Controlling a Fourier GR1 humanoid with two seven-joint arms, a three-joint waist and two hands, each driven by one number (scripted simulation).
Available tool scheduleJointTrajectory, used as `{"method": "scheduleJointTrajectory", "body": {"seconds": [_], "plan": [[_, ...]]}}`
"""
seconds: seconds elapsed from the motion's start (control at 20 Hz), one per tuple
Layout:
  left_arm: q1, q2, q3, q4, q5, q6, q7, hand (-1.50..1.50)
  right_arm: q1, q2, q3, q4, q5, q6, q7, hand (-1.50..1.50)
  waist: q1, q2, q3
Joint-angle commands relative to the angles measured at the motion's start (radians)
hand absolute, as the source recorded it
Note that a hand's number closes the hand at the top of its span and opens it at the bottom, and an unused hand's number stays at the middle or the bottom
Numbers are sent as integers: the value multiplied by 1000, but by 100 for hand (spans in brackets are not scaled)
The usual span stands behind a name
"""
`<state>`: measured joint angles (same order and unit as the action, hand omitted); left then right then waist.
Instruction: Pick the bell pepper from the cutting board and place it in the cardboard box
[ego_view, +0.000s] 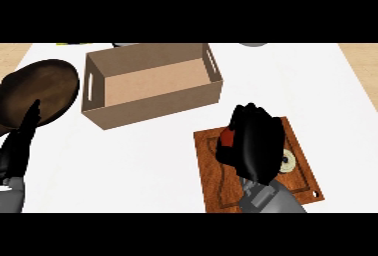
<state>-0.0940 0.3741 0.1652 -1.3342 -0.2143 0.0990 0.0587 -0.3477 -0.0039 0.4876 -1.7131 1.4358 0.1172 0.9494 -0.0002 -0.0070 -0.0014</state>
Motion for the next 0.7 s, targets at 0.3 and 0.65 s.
{"method": "scheduleJointTrajectory", "body": {"seconds": [0.3,0.65], "plan": [[-37,-6,-13,-18,-18,-21,32,0,-429,4,109,154,-209,-45,226,150,25,9,1],[-40,-13,-11,26,-20,-21,-28,0,-637,4,-2,407,-344,-290,223,150,53,17,0]]}}
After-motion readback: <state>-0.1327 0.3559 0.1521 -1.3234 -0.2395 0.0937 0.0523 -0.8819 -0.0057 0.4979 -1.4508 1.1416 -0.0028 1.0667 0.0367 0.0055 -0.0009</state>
